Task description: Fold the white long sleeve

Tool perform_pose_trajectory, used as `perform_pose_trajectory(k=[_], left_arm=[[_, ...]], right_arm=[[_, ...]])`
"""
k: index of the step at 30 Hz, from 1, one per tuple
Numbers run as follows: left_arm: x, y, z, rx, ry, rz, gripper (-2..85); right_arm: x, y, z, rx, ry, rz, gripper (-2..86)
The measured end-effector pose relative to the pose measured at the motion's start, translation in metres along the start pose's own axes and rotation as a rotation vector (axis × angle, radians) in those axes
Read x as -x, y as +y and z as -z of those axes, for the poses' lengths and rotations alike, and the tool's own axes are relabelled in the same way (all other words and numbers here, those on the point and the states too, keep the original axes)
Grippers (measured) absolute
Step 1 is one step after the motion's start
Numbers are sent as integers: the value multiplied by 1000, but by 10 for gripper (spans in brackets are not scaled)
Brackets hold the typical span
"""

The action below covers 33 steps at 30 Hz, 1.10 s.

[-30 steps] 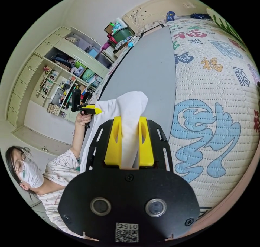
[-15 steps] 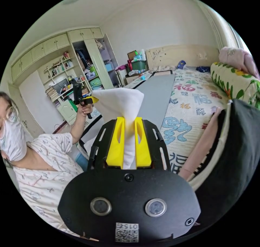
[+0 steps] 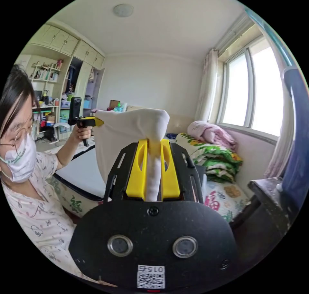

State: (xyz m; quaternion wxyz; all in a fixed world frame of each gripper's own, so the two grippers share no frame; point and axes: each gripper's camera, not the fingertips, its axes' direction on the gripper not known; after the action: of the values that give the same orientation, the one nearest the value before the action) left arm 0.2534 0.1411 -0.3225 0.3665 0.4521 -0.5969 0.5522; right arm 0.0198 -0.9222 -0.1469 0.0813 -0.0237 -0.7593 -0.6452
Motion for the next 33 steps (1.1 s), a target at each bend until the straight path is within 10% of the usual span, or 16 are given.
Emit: perform_pose_trajectory(k=[12, 18, 33], left_arm=[[182, -69, -169, 11, -38, 313, 54], [295, -11, -273, 327, -554, 533, 55], [106, 69, 78, -45, -540, 283, 63]], right_arm=[[-123, 14, -140, 222, 335, -21, 72], [-176, 58, -271, 471, 494, -158, 9], [69, 178, -98, -291, 318, 292, -10]])
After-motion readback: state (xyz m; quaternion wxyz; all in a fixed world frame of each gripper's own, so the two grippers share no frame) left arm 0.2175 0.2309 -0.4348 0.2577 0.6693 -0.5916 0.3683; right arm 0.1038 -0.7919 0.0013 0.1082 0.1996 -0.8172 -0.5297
